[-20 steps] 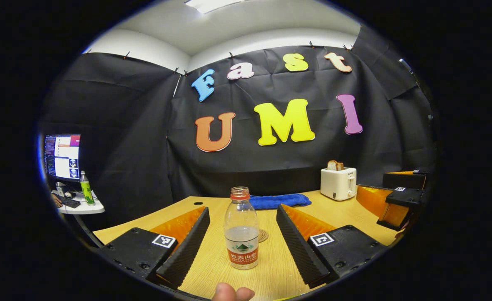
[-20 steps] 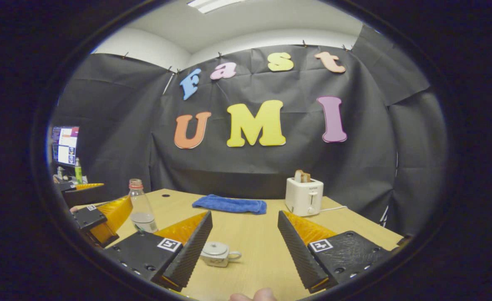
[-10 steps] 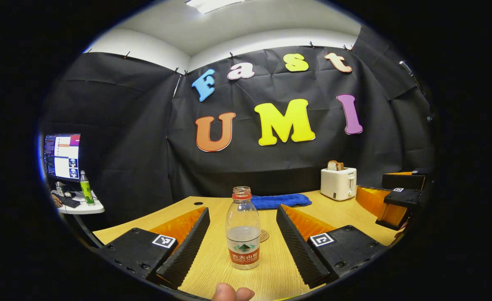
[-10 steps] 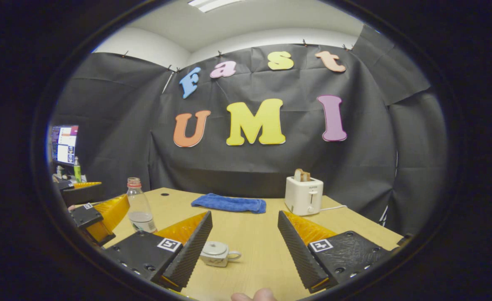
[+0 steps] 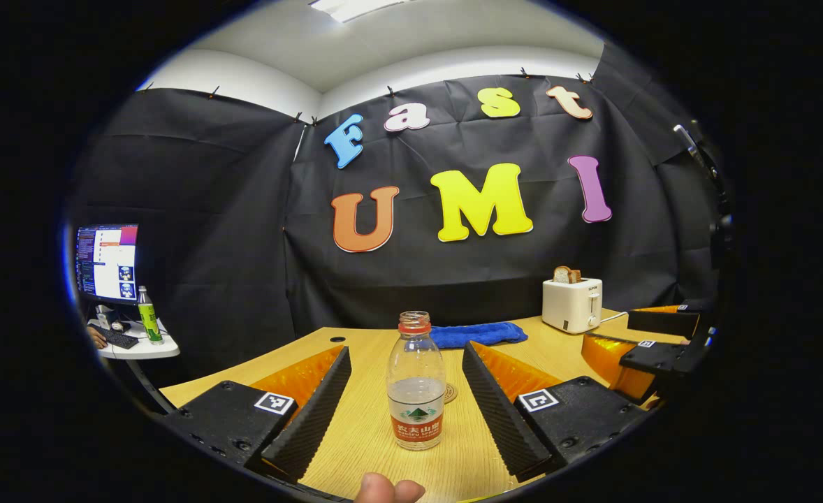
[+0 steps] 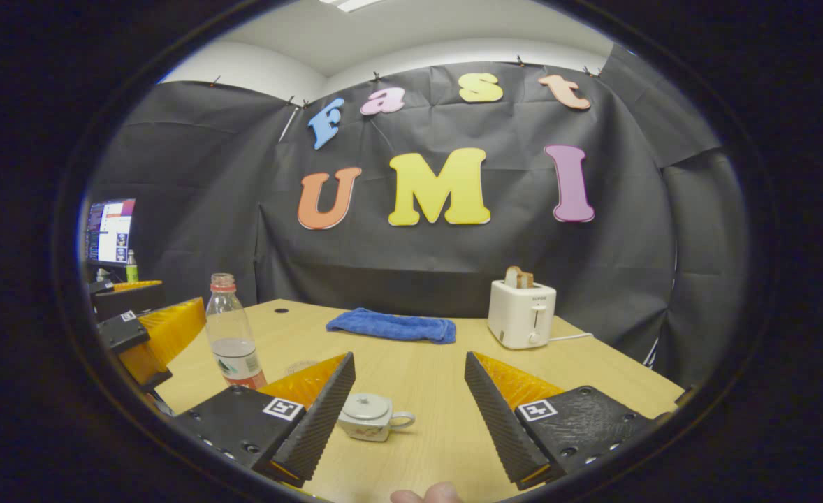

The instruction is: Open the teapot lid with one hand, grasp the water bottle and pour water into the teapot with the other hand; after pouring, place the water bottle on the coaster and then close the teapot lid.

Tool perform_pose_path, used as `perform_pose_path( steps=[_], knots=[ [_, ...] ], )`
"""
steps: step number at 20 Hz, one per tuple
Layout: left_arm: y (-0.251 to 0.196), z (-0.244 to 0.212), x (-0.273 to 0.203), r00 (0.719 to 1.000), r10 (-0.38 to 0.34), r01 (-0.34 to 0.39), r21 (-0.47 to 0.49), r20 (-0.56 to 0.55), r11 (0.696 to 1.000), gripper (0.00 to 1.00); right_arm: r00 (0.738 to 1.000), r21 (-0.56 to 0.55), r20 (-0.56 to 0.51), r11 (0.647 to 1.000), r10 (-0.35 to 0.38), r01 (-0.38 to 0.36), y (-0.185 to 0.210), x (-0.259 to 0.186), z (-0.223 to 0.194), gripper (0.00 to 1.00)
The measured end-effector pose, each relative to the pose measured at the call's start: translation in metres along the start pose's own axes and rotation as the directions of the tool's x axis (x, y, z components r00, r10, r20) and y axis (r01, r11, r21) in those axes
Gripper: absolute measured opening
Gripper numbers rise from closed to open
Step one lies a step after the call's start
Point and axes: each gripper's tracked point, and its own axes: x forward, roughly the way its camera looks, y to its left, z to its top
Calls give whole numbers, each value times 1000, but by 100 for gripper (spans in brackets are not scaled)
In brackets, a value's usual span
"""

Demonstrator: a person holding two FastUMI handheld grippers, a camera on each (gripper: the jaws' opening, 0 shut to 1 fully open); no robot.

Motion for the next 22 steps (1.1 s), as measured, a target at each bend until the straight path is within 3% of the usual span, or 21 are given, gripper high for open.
perform_pose_path(
  steps=[14, 22],
  knots=[
    [30, 2, 4, 999, 48, -48, -11, -9, 999, 100, 987, -50, -155, 997, 44, -52, 35, 67, -65, 94],
    [34, -1, 5, 998, 57, -57, -11, -18, 998, 100, 979, -55, -175, 992, 101, -113, 55, 76, -71, 27]
  ],
)
